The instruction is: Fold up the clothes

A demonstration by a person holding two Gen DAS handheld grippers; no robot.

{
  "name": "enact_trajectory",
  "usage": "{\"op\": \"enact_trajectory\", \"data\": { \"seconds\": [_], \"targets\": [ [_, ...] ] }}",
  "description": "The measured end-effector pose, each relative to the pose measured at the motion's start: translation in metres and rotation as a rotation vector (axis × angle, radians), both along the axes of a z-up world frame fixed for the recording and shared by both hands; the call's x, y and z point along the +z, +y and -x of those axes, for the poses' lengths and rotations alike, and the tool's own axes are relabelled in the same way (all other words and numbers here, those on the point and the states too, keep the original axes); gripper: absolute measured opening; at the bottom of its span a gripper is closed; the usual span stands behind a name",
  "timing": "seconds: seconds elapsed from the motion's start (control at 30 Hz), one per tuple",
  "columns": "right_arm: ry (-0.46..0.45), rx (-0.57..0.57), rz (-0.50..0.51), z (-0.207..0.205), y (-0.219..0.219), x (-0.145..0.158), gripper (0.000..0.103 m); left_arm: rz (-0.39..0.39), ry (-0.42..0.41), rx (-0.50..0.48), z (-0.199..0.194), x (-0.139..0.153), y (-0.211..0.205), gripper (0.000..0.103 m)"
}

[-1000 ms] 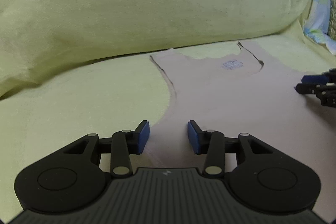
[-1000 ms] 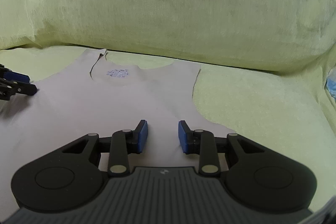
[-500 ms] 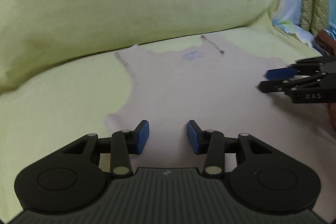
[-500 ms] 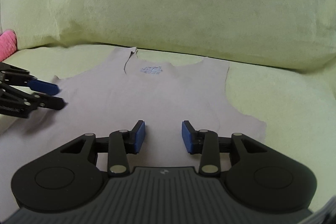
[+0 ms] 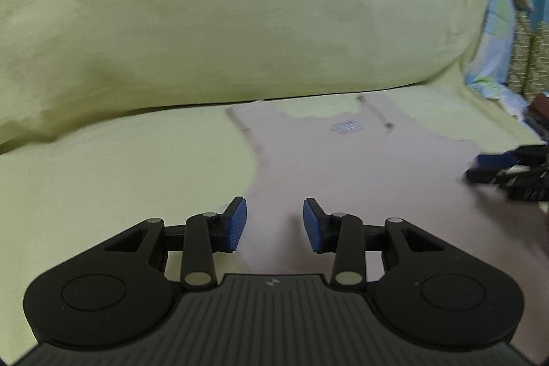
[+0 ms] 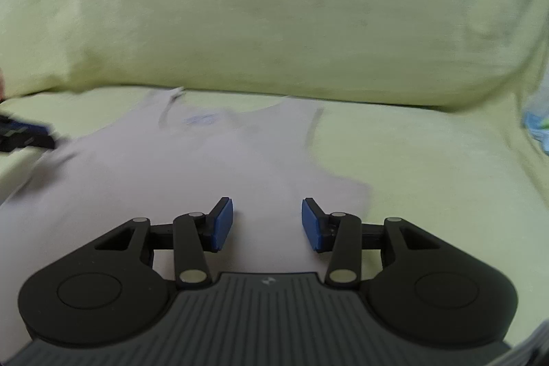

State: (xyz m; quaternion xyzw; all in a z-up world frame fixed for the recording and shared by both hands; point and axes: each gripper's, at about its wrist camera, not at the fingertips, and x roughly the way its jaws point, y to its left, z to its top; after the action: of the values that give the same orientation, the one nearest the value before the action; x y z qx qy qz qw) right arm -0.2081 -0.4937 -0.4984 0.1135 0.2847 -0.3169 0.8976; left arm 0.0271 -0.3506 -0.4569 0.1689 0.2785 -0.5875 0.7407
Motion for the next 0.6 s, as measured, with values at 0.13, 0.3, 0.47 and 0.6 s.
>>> {"op": "enact_trajectory", "data": {
  "seconds": [0.13,0.3,0.47,0.6],
  "targets": [
    [0.008,0.002,-0.004,-0.001,-0.008,-0.004,0.042,-0.052,-0.036,-0.058,0.018,-0.012,-0.014,0.045],
    [0.006,-0.144,-0.009,0.01,-0.034,-0.006,0.04,-0.061,-0.04,-0.054,0.02,-0.016,-0.013,0.045],
    [-0.015,-0.242,0.012,0.022,-0.042,-0.002,0.041,-0.053,-0.032,-0.047,0.017,-0.015,-0.01,0.045],
    [-0.078,-0.143,-0.01,0.024,-0.019,0.005,0.041,-0.053,-0.032,-0.056,0.02,-0.016,-0.011,0.045]
  ]
}}
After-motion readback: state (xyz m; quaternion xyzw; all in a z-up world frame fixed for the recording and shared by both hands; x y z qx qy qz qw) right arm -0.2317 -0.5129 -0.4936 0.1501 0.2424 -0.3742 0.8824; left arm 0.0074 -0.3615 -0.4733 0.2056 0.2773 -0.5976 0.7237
